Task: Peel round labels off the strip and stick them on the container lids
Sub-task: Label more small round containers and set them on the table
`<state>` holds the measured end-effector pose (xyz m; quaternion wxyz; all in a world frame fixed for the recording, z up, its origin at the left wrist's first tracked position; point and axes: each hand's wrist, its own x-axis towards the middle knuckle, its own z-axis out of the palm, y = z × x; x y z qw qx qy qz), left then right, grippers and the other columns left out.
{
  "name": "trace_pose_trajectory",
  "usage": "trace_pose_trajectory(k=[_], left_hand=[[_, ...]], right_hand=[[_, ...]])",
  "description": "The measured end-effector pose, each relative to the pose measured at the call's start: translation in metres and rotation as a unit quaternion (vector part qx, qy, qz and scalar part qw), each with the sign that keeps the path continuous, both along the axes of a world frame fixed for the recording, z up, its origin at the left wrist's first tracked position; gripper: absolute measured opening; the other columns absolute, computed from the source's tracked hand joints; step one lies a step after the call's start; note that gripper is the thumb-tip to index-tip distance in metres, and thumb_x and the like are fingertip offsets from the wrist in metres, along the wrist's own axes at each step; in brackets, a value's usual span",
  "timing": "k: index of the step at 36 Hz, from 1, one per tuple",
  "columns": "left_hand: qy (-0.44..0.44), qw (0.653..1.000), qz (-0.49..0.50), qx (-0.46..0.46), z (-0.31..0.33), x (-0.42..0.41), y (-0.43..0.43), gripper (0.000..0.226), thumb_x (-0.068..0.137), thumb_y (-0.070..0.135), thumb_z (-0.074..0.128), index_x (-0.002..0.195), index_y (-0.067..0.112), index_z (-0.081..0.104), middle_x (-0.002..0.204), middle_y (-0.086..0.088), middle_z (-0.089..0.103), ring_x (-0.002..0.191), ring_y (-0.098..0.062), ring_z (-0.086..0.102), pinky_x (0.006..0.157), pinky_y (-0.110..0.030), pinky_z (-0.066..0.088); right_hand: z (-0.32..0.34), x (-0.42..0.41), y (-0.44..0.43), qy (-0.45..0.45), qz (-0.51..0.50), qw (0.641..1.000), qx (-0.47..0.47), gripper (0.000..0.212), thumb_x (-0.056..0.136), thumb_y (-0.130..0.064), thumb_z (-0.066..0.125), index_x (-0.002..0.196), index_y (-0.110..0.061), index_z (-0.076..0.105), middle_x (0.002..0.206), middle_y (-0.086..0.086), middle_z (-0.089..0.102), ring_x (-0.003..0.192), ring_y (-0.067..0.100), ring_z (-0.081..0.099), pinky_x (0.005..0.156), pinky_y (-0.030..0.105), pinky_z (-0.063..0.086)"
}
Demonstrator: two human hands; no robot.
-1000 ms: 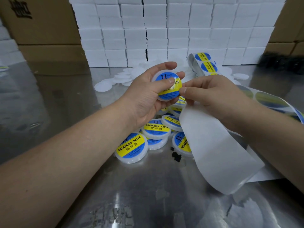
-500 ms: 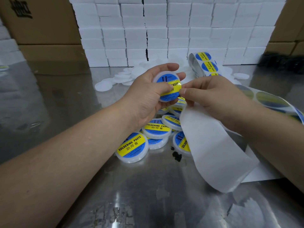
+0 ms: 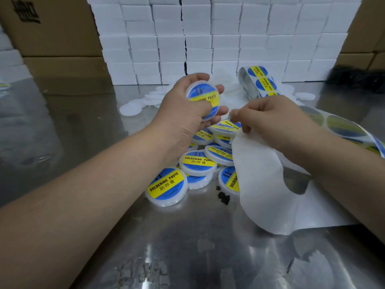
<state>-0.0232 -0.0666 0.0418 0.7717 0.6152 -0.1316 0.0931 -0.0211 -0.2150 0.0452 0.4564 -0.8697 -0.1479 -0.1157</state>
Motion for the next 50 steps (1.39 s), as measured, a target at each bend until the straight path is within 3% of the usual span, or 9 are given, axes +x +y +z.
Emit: trace_pose_trajectory(k=[4,7,11,15,29,36,40,45,50], left_hand=[[0.011,0.999,-0.02,-0.03,0.001,-0.002,-0.002,0.045,0.081,-0.019,0.041,0.099,0.021,0.044,0.097,-0.009,0.065,0.067,-0.02,0.07,0.061,-0.025,0.056],[-0.001,1.0,-0.013,0.001,0.002,-0.003,-0.003,0.039,0.083,-0.014,0.05,0.099,0.021,0.042,0.106,-0.019,0.059,0.066,-0.022,0.07,0.06,-0.023,0.056],[-0.025,0.997,-0.025,0.066,0.002,-0.006,-0.003,0.039,0.088,-0.005,0.053,0.107,0.027,0.042,0.086,-0.007,0.065,0.064,-0.02,0.07,0.054,-0.017,0.052],[-0.031,0.993,-0.048,0.107,0.0,-0.01,-0.006,0.04,0.09,-0.005,0.05,0.115,0.026,0.045,0.092,-0.004,0.064,0.062,-0.018,0.069,0.054,-0.016,0.051],[-0.073,0.983,-0.003,0.171,0.0,-0.013,-0.009,0.033,0.09,0.006,0.054,0.104,0.035,0.048,0.088,-0.001,0.067,0.055,-0.016,0.067,0.05,-0.021,0.051],[-0.08,0.978,0.047,0.185,-0.002,-0.013,-0.007,0.014,0.093,0.02,0.053,0.091,0.034,0.056,0.061,0.009,0.062,0.038,-0.012,0.056,0.04,-0.016,0.043],[-0.106,0.958,0.126,0.236,-0.002,-0.01,-0.007,0.018,0.092,0.026,0.053,0.078,0.036,0.057,0.062,0.011,0.06,0.041,-0.012,0.055,0.042,-0.019,0.046],[-0.084,0.923,0.221,0.304,-0.007,0.004,0.007,0.028,0.096,0.031,0.044,0.077,0.025,0.064,0.081,-0.011,0.068,0.074,-0.023,0.062,0.068,-0.033,0.048],[-0.014,0.867,0.228,0.443,-0.014,0.013,0.017,0.04,0.095,0.034,0.043,0.075,0.008,0.066,0.06,0.0,0.063,0.06,-0.012,0.057,0.06,-0.025,0.044]], right_hand=[[0.001,-0.003,0.002,0.015,0.008,0.999,0.042,0.038,0.065,-0.052,0.056,0.059,-0.016,0.065,0.047,-0.01,0.052,0.032,0.001,0.034,0.032,0.01,0.024],[0.001,-0.002,0.002,0.024,0.006,0.998,0.053,0.035,0.078,-0.049,0.054,0.064,-0.02,0.066,0.05,-0.011,0.055,0.033,-0.002,0.038,0.033,0.009,0.025],[0.0,-0.001,0.0,0.018,-0.003,0.999,0.045,0.037,0.084,-0.053,0.047,0.07,-0.022,0.062,0.053,-0.011,0.058,0.036,-0.004,0.042,0.034,0.01,0.027],[-0.001,-0.001,-0.001,-0.032,0.005,0.999,0.003,0.043,0.091,-0.043,0.045,0.07,-0.007,0.055,0.055,-0.007,0.052,0.038,-0.002,0.04,0.037,0.008,0.027],[-0.002,0.002,-0.005,-0.046,0.019,0.997,0.056,0.041,0.09,-0.035,0.05,0.056,-0.014,0.055,0.045,-0.007,0.055,0.033,0.002,0.038,0.034,0.013,0.028],[-0.005,0.003,-0.001,-0.078,0.016,0.997,0.017,0.053,0.09,-0.048,0.046,0.068,-0.002,0.062,0.047,-0.008,0.057,0.04,0.002,0.045,0.042,0.014,0.034],[-0.007,0.003,-0.001,-0.086,0.001,0.996,-0.037,0.059,0.092,-0.05,0.039,0.055,-0.007,0.057,0.044,-0.011,0.055,0.04,0.002,0.045,0.041,0.012,0.032],[-0.005,0.003,-0.004,-0.075,-0.004,0.997,-0.031,0.052,0.092,-0.047,0.04,0.059,-0.011,0.057,0.052,-0.01,0.058,0.044,-0.002,0.046,0.04,0.007,0.03],[-0.005,0.002,-0.003,-0.08,0.022,0.995,-0.052,0.025,0.083,-0.033,0.056,0.065,-0.015,0.056,0.058,-0.006,0.052,0.05,-0.002,0.043,0.045,0.009,0.031]])
